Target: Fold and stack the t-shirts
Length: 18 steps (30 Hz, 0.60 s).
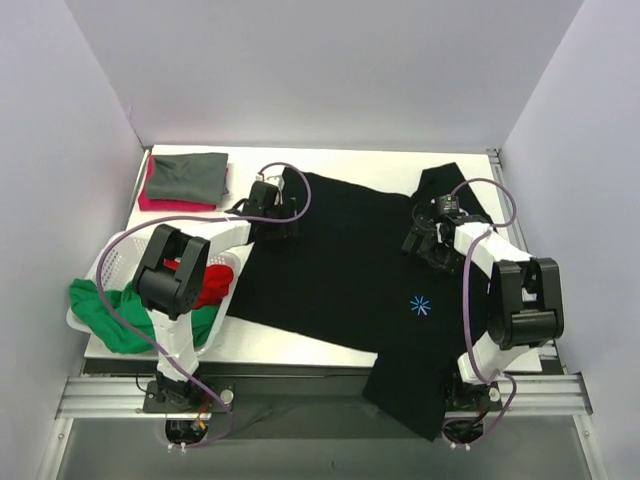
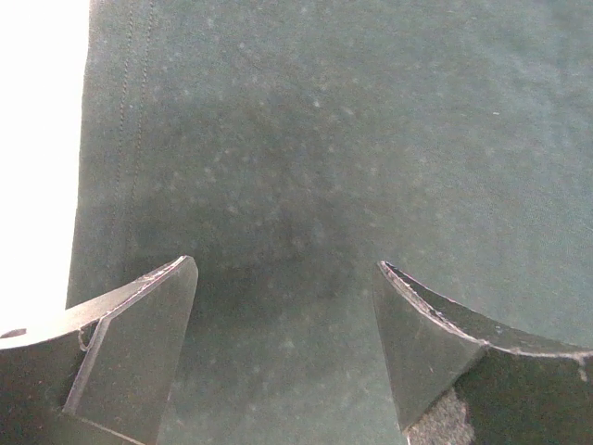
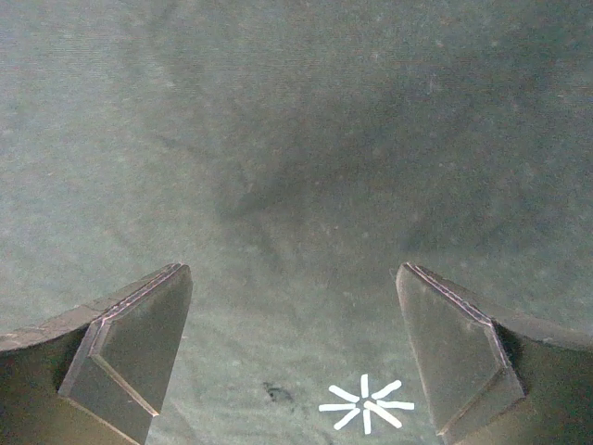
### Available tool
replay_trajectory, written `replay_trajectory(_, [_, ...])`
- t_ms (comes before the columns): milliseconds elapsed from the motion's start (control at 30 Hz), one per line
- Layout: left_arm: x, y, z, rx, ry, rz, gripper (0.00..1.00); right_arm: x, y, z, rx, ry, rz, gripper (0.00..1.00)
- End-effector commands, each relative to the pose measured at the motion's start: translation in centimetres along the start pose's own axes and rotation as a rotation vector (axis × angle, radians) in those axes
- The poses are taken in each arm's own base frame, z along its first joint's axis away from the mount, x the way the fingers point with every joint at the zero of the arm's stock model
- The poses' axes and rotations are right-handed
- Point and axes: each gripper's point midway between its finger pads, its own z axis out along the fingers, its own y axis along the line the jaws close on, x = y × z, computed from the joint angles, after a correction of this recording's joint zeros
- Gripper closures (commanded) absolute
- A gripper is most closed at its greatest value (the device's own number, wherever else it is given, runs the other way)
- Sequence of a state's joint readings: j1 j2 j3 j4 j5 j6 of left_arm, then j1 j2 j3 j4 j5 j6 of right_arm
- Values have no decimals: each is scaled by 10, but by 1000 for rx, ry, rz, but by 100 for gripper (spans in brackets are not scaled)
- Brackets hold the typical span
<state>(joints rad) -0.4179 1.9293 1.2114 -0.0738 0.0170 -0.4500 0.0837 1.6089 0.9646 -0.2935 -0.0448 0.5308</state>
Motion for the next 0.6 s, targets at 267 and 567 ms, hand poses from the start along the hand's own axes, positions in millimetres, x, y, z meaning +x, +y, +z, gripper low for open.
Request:
replay_trajectory(267, [-6, 14, 20, -56, 35, 17, 12, -8, 2, 23, 3, 61, 15, 1])
replay_trajectory(567, [-20, 13, 37, -42, 32, 4, 12, -29, 6, 37, -3, 74, 37, 1])
